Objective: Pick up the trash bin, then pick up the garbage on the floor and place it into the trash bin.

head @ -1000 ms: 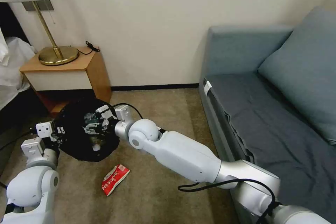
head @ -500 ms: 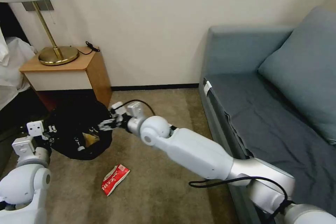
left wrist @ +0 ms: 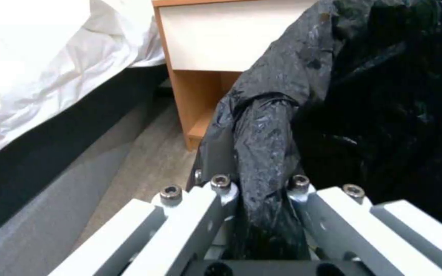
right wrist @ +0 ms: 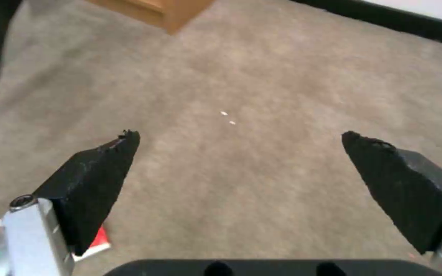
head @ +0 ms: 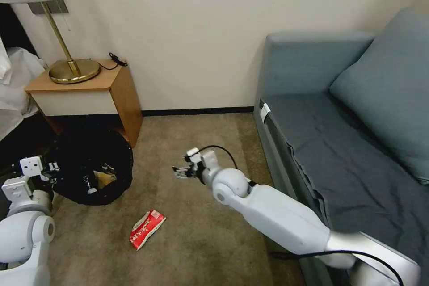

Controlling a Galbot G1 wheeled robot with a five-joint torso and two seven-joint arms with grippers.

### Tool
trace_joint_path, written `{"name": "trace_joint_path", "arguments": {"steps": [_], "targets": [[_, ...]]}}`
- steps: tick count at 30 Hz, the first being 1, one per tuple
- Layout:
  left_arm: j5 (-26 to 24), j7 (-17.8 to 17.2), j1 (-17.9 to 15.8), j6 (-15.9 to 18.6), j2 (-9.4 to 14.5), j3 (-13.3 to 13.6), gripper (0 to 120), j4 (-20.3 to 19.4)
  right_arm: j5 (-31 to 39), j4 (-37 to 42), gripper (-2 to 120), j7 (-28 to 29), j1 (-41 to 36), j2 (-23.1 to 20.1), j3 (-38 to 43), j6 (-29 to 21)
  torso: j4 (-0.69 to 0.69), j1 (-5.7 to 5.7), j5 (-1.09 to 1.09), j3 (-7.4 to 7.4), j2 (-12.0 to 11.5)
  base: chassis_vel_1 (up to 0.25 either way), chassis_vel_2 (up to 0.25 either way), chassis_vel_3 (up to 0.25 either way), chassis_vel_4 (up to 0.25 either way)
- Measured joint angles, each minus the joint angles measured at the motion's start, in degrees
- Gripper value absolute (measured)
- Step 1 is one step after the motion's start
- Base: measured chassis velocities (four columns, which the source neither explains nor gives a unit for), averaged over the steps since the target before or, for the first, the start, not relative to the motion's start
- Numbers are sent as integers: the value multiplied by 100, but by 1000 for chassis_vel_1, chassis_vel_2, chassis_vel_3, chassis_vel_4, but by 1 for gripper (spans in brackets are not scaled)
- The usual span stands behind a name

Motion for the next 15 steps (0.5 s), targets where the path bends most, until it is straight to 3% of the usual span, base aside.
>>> {"name": "trace_joint_path", "arguments": {"steps": [15], "targets": [[41,14,103,-53,-60,41,4,-90,-367,134,100,43,-429,-65,133,60,1,0,0,0,0,0,0,0,0]]}}
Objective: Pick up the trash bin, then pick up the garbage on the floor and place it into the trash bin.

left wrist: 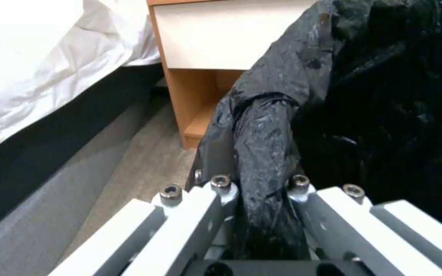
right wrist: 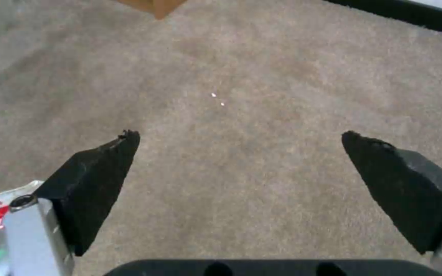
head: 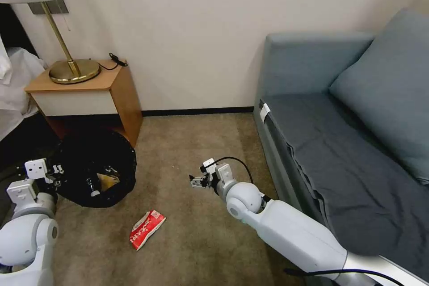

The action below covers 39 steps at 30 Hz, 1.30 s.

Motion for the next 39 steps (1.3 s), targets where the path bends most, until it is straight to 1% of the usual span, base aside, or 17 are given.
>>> {"name": "trace_joint_path", "arguments": {"steps": [11,22,31,39], "targets": [[0,13,24,-58,-12,15,4,37,-75,-22,100,27,-104,25,2,18,0,0,0,0,0,0,0,0,0],[56,39,-48,-77,-29,67,4,96,-175,-32,100,33,-174,-13,30,77,-1,0,0,0,0,0,0,0,0],[69,95,-15,-136,-55,67,4,98,-250,-209,100,-102,-181,14,58,295,0,0,-1,0,-1,72,82,-74,-78],[87,123,42,-190,-84,72,4,57,-232,-257,100,-189,-299,24,179,384,1,0,-1,0,-1,50,100,-42,-83]]}}
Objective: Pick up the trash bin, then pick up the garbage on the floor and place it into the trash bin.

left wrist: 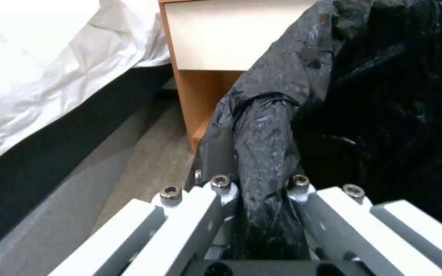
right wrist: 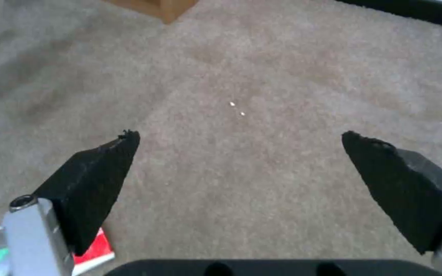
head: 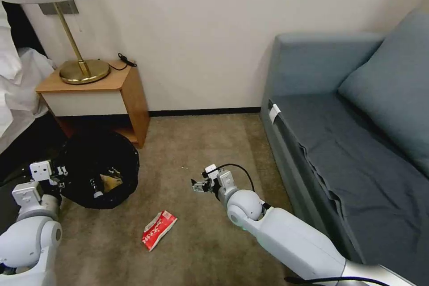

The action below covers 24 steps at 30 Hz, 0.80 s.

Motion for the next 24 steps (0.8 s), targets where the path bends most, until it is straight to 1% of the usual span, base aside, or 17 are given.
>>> {"name": "trace_joint_path", "arguments": {"steps": [7,17,19,24], "targets": [[8,23,37,-28,7,8,4,-25,-22,-25,100,-40,-146,35,102,40,-1,0,1,0,0,-42,98,55,-109],[-16,24,45,-45,40,5,4,-33,-134,-2,100,-70,-230,73,95,30,-2,0,0,1,0,-132,161,120,-172],[-26,22,55,-50,51,2,4,-36,-179,60,100,-155,-236,43,48,-2,0,0,0,1,0,-72,119,96,-113],[-41,20,60,-62,60,8,4,-36,-168,147,100,-272,-191,-37,-132,-52,-2,0,0,1,0,-35,52,48,-49]]}}
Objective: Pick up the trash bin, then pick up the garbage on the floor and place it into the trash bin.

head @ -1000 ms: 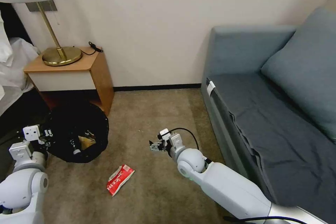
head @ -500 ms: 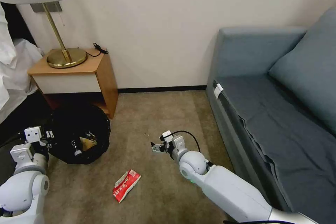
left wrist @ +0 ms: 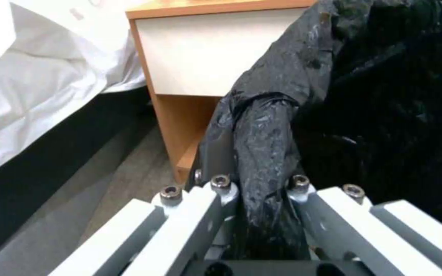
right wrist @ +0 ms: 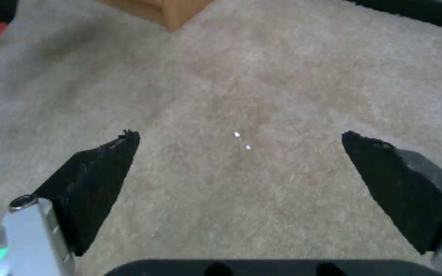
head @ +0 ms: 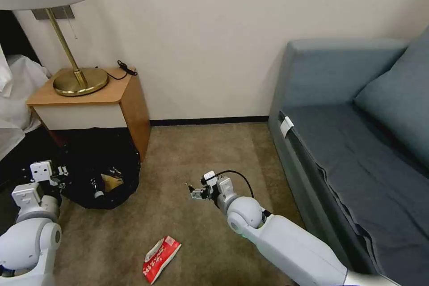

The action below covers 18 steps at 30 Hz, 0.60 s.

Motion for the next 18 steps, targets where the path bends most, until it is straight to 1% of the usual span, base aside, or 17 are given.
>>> {"name": "trace_joint_path", "arguments": {"steps": [5,12,13,15,16,17,18], "targets": [[-15,0,-6,-9,12,-4,4,1,55,-47,100,-54,144,-10,-187,-19,0,0,0,-1,0,0,0,0,0],[-81,-19,-8,-2,24,-51,4,-68,71,-277,100,-379,433,34,-509,3,1,0,-1,0,0,0,0,0,0],[-124,-29,-12,21,19,-64,4,-139,27,-416,100,-616,602,79,-716,39,1,0,0,0,0,0,0,0,0],[-163,-38,-38,51,-7,-66,4,-209,-87,-591,100,-888,798,172,-1001,85,0,0,0,0,0,0,0,0,0],[-163,-38,-38,51,-7,-66,4,-209,-87,-591,100,-888,798,172,-1001,85,0,0,0,0,0,0,0,0,0],[-205,-74,-81,118,-50,-60,4,-283,-201,-768,100,-1190,1026,313,-1323,105,1,0,0,0,0,0,0,0,0],[-248,-138,-107,194,-89,-46,4,-350,-284,-905,100,-1374,1238,419,-1597,135,2,0,0,0,0,0,0,0,0]]}}
